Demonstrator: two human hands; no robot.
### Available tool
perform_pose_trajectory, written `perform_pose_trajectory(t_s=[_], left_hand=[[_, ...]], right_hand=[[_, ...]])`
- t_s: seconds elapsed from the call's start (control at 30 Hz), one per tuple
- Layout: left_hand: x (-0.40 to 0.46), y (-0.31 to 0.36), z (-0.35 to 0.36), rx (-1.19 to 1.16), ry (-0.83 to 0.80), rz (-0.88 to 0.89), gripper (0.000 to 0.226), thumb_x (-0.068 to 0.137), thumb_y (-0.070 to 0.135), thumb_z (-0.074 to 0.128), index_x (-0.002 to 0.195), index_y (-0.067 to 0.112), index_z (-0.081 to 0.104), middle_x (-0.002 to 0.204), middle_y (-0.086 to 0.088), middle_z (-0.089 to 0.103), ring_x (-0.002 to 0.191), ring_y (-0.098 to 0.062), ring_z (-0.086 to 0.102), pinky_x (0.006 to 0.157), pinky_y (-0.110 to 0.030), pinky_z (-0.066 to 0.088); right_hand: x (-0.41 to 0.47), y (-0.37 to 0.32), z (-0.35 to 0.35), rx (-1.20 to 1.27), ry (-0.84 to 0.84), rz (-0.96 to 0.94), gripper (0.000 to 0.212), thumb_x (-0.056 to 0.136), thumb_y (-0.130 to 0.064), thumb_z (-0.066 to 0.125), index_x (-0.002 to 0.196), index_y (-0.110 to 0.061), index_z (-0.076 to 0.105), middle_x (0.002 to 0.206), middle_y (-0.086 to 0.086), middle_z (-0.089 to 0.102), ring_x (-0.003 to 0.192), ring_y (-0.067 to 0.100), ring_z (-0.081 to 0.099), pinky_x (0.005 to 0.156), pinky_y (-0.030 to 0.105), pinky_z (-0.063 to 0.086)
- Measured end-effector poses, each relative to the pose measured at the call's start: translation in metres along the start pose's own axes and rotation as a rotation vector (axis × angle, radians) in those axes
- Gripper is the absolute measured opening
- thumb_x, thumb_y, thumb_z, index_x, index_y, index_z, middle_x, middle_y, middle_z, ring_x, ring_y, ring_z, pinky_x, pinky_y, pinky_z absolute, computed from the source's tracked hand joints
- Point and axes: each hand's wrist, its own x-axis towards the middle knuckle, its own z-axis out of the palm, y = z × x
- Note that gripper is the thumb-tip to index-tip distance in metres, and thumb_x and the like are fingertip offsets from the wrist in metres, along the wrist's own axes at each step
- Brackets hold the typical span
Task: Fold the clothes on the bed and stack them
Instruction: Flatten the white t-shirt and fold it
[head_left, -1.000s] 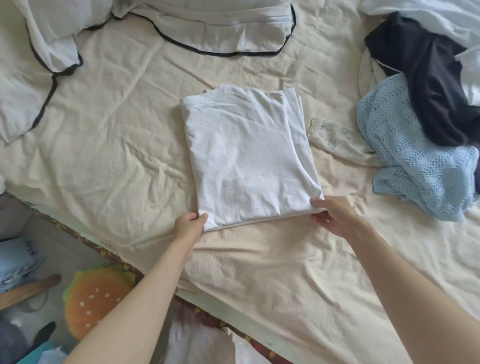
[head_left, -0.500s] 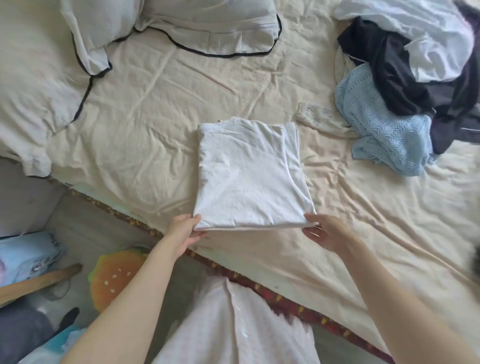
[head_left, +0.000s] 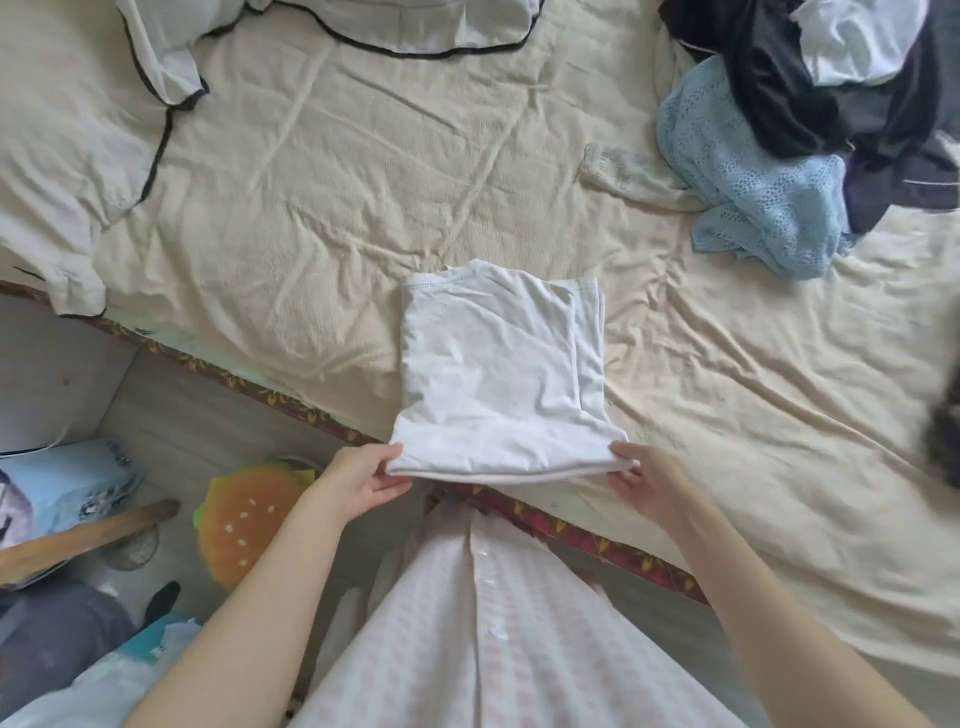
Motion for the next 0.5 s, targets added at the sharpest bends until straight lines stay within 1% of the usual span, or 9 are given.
perform_pose_trajectory(t_s=[0.1,0.17,0.23,0.27,0.3,0.4,0.43,0.5], left_hand=[[-0.008,0.034,-0.001,-0.005,-0.049,0.024,0.008,0.090,0.003,0.058,0.098,0.001,0.058,0.089,-0.017,0.067,0.080,-0.028,0.065,0.063,-0.037,0.054],[-0.011,0.057,0.000,0.018,-0.053,0.057,0.006,0.090,0.005,0.059,0.094,0.002,0.060,0.077,-0.015,0.070,0.073,-0.026,0.067,0.053,-0.033,0.057],[-0.010,0.080,0.005,0.036,-0.048,0.093,0.005,0.090,0.008,0.059,0.088,0.003,0.061,0.064,-0.012,0.070,0.061,-0.023,0.068,0.047,-0.030,0.056],[-0.008,0.092,0.009,0.051,-0.041,0.106,0.008,0.090,0.009,0.059,0.085,0.004,0.061,0.060,-0.011,0.069,0.057,-0.022,0.068,0.046,-0.030,0.055],[-0.006,0.103,0.013,0.068,-0.033,0.112,0.011,0.090,0.011,0.058,0.082,0.005,0.061,0.057,-0.010,0.068,0.056,-0.021,0.067,0.048,-0.030,0.055],[0.008,0.132,0.025,0.081,-0.014,0.110,0.018,0.090,0.017,0.054,0.076,0.009,0.059,0.053,-0.006,0.064,0.064,-0.021,0.061,0.057,-0.034,0.052],[0.014,0.140,0.028,0.085,-0.005,0.112,0.019,0.090,0.020,0.053,0.075,0.010,0.058,0.053,-0.005,0.063,0.065,-0.020,0.059,0.058,-0.033,0.051],[0.029,0.153,0.034,0.092,0.031,0.139,0.022,0.090,0.024,0.051,0.074,0.011,0.057,0.060,-0.005,0.062,0.064,-0.020,0.057,0.058,-0.031,0.050]], right_hand=[[-0.009,-0.025,0.013,-0.026,0.022,-0.186,0.004,0.088,-0.001,0.061,0.091,0.001,0.061,0.079,0.008,0.059,0.065,0.016,0.060,0.060,0.024,0.048],[-0.013,-0.044,0.023,-0.086,0.027,-0.313,0.012,0.089,-0.007,0.062,0.098,0.000,0.058,0.078,0.007,0.056,0.058,0.012,0.058,0.054,0.021,0.048],[-0.013,-0.064,0.036,-0.124,0.058,-0.411,0.022,0.090,-0.010,0.061,0.110,-0.004,0.054,0.089,0.010,0.058,0.066,0.015,0.060,0.057,0.022,0.050],[-0.012,-0.075,0.043,-0.134,0.059,-0.437,0.023,0.090,-0.010,0.060,0.111,-0.005,0.054,0.092,0.011,0.058,0.069,0.016,0.060,0.060,0.023,0.051],[-0.010,-0.086,0.050,-0.135,0.046,-0.446,0.020,0.091,-0.010,0.059,0.110,-0.007,0.055,0.090,0.010,0.058,0.068,0.016,0.058,0.062,0.023,0.051],[0.004,-0.117,0.069,-0.138,0.019,-0.426,0.006,0.092,-0.010,0.058,0.097,-0.007,0.058,0.076,0.007,0.054,0.059,0.012,0.055,0.060,0.020,0.051],[0.011,-0.127,0.075,-0.149,0.024,-0.420,0.004,0.092,-0.011,0.058,0.093,-0.007,0.058,0.072,0.006,0.053,0.057,0.012,0.054,0.057,0.019,0.051],[0.027,-0.143,0.085,-0.183,0.016,-0.410,0.008,0.092,-0.014,0.058,0.088,-0.006,0.058,0.067,0.005,0.051,0.054,0.011,0.053,0.053,0.018,0.051]])
